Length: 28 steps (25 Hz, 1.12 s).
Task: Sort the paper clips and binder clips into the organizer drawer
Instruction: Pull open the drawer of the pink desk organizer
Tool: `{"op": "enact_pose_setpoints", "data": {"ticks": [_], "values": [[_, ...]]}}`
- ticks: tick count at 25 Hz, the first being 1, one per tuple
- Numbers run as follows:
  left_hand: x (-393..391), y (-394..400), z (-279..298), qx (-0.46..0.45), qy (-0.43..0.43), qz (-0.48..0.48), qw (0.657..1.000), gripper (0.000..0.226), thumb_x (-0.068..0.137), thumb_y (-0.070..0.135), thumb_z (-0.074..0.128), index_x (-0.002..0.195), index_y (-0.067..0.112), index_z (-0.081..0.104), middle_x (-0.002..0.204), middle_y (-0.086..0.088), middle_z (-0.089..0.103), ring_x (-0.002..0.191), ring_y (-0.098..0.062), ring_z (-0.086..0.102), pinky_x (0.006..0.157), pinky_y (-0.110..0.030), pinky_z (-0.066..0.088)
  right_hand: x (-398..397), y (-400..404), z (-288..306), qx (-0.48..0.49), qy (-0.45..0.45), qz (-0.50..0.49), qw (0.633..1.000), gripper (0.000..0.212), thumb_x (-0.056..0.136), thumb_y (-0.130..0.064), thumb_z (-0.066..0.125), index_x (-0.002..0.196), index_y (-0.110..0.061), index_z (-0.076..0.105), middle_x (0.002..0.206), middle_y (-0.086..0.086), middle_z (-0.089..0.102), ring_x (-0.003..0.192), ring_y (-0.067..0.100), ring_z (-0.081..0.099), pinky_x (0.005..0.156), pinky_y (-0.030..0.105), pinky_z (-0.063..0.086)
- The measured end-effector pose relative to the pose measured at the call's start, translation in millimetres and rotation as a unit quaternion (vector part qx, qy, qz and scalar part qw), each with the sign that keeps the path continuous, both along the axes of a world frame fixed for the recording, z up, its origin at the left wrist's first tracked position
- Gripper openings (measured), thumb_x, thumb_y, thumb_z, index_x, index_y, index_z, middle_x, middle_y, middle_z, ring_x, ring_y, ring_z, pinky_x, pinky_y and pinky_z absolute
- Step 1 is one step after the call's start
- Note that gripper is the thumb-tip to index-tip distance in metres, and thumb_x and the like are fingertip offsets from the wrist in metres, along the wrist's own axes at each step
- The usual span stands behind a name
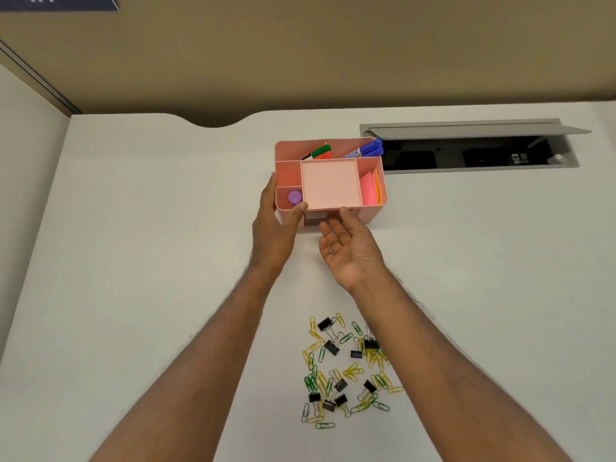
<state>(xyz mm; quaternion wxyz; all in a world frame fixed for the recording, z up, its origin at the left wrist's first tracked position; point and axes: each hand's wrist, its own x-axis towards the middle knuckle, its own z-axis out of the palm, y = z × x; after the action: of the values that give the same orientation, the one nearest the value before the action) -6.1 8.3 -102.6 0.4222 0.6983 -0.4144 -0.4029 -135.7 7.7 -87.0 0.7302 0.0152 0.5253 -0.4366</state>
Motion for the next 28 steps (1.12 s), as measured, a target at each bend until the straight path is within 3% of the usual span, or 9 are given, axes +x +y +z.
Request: {"op": "enact_pose_setpoints", "data": {"ticks": [4,8,12,21,28], "values": [[0,0,1,0.000,0.001,0.001,1.000,0.076,0.095,0.041,0.066,0.158,0.031,0.024,0.158,0.009,0.039,0.138,-0.007,0.041,0.102,-0.027,0.042,1,2,-1,0.006,0.003,-0.010,1.000,0.037,0.090,-0.031,0.074,0.124,-0.017,0.067,0.106,-0.001,0.070,0.093,0.014,0.064,0.073,0.026,0.051],[1,0,-1,0.003,0.000,-0.002,1.000,0.076,0.096,0.042,0.065,0.158,0.031,0.023,0.159,0.008,0.037,0.141,-0.011,0.040,0.102,-0.027,0.042,-4,16,-10,0.022,0.016,0.002,1.000,0.028,0.090,-0.032,0.076,0.112,-0.018,0.068,0.103,-0.001,0.069,0.088,0.014,0.062,0.065,0.024,0.050],[2,0,-1,-0.001,0.003,-0.002,1.000,0.075,0.096,0.040,0.065,0.158,0.030,0.024,0.159,0.008,0.037,0.140,-0.008,0.039,0.102,-0.025,0.041,-10,36,-18,0.023,0.024,0.016,0.999,0.036,0.091,-0.032,0.074,0.123,-0.018,0.066,0.106,-0.002,0.072,0.090,0.013,0.064,0.068,0.024,0.050],[1,0,1,0.001,0.008,0.001,1.000,0.075,0.097,0.037,0.064,0.158,0.029,0.023,0.159,0.006,0.036,0.137,-0.005,0.037,0.100,-0.023,0.039,-15,45,-21,0.013,0.032,0.034,0.999,0.033,0.091,-0.031,0.075,0.120,-0.018,0.068,0.109,-0.003,0.073,0.098,0.014,0.068,0.074,0.026,0.050],[0,1,2,0.005,0.002,-0.004,1.000,0.075,0.097,0.040,0.063,0.159,0.029,0.021,0.160,0.005,0.036,0.144,-0.016,0.039,0.109,-0.035,0.042,-27,48,-16,0.005,0.054,0.082,0.995,0.037,0.091,-0.033,0.075,0.124,-0.018,0.069,0.115,-0.003,0.075,0.108,0.016,0.069,0.083,0.030,0.053]]}}
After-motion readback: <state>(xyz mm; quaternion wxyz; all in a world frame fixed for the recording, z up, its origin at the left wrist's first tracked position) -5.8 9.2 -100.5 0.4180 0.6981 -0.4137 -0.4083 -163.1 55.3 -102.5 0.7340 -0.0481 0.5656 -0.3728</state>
